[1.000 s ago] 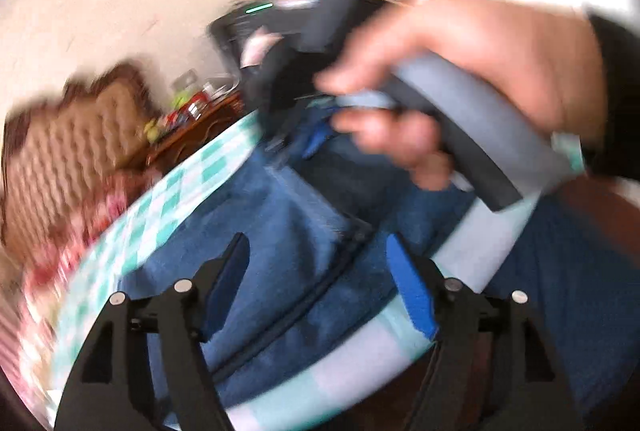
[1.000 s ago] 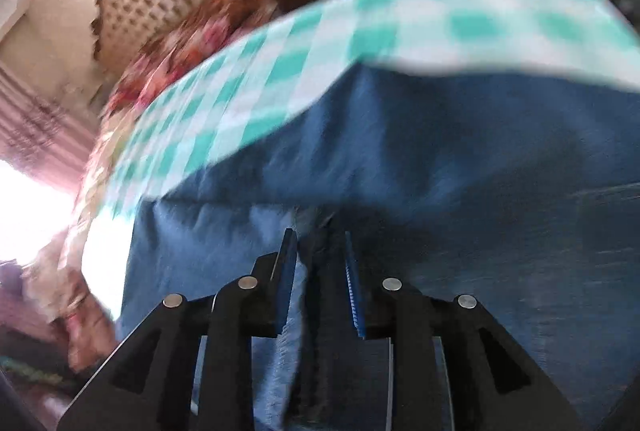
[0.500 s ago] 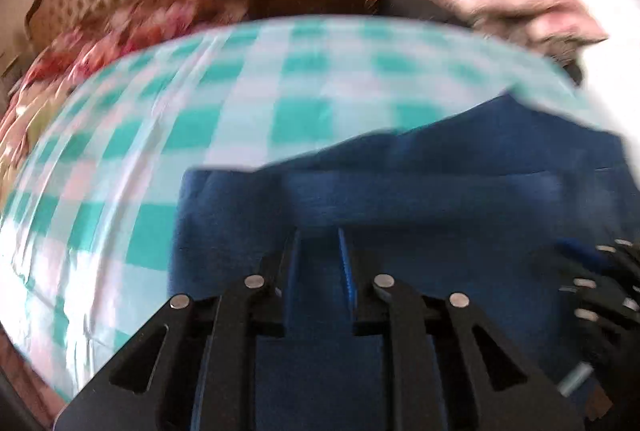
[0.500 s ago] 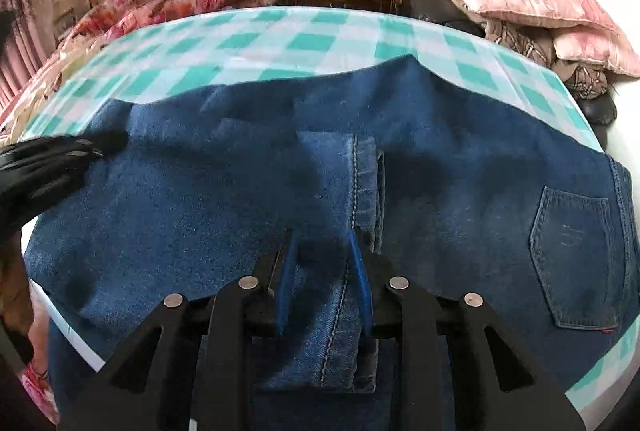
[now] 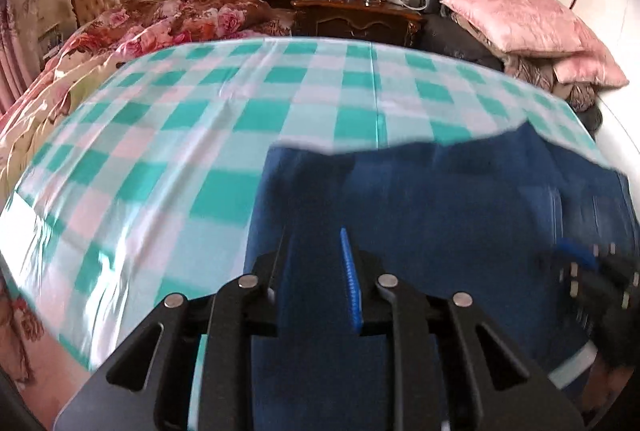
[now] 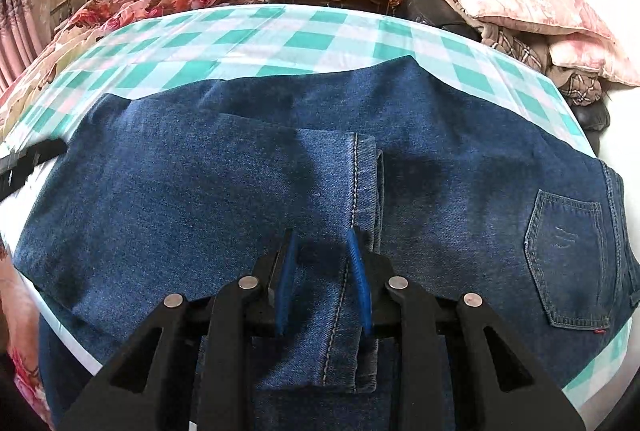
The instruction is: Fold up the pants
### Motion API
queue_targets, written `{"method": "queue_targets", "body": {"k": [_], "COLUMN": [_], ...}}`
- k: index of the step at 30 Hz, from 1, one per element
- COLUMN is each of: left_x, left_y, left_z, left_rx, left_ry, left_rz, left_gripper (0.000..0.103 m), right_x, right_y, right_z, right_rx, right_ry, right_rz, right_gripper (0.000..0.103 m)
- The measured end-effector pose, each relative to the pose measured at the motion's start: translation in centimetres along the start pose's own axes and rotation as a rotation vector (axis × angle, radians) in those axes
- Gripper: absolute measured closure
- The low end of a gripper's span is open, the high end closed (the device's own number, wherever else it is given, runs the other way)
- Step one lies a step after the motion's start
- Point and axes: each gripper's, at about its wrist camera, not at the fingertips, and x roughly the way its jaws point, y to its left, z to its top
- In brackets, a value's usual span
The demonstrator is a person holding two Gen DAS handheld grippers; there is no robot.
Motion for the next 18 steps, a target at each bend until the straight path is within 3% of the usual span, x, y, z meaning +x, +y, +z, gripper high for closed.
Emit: {"method": "queue_targets", "body": {"k": [6,15,18], "left_x": [0.3,-1.4,-2.2], "left_y": [0.8,2.8,3.2], "left_z": [-3.9,-4.9,-5.0], "left_rx": [0.009,-0.048,-0.072], "left_ry": [0.043,0.029,0.022], "left_rz": [0.036,0.058,0.056], "left_gripper": [0.080,0.079,0.077], "right_x": [0.0,0.0,-0.1], "right_y": [0.2,0.4,0.3], "right_z": [-0.1,-0.3,0.9], "right_rx": [-0.008,-0.020,-0.014], "right_ry": [-0.003,-0.008,0.038], "right_rz": [-0.010,-0.021,-0.011], "right_gripper": [0.075,0.075,0.076]}}
